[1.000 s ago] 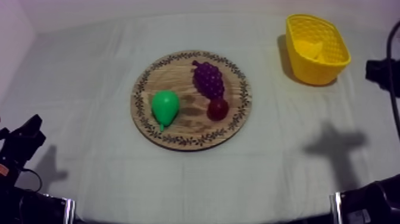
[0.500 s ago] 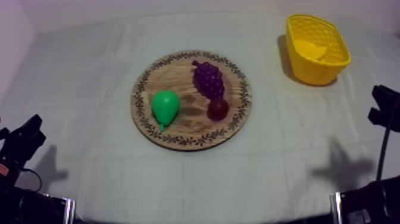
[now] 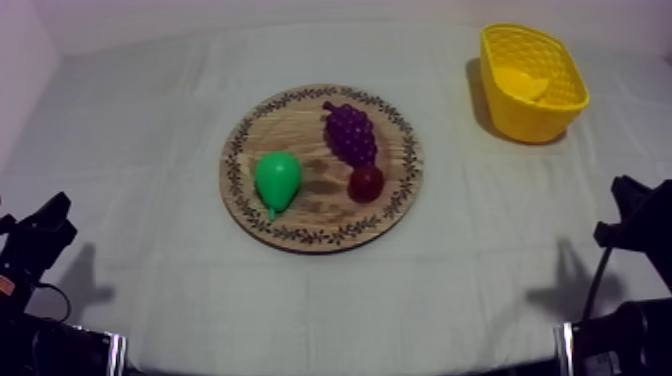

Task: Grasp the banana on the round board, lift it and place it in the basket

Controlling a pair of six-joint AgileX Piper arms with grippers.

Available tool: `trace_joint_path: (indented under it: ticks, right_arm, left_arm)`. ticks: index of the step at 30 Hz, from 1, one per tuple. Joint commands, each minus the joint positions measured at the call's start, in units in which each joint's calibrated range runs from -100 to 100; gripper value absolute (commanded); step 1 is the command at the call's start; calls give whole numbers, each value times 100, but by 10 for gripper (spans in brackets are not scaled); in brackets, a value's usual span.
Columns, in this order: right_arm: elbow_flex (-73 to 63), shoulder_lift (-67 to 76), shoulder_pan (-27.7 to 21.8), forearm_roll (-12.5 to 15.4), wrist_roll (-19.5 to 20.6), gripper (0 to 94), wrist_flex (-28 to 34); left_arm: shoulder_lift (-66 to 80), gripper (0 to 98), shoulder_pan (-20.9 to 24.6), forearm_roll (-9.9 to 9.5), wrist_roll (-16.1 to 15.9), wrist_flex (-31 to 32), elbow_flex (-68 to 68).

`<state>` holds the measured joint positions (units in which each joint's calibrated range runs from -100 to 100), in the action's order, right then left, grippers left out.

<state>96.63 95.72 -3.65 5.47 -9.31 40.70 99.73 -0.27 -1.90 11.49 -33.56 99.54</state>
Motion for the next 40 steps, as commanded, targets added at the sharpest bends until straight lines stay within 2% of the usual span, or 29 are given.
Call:
trace_joint_path:
  ticks: [1,6,13,18,26,40]
  right_arm:
    - [111,-3,82,-98,186,51,-16]
    - [152,-5,214,-153,308,65,82]
    - [123,-5,354,-356,486,34,327]
    - [205,-5,382,-422,373,10,132]
    - [298,0,570,-446,-237,5,-160]
    - [304,3,716,-447,-130,5,-183]
  left_arm:
    - [1,1,2,-2,0,1,1]
    - [1,1,2,-2,2,1,1]
    - [1,1,2,-2,1,1,1]
    - [1,1,2,-2,1,1,1]
    - [1,1,2,-2,0,1,1]
    - [1,1,2,-2,0,1,1]
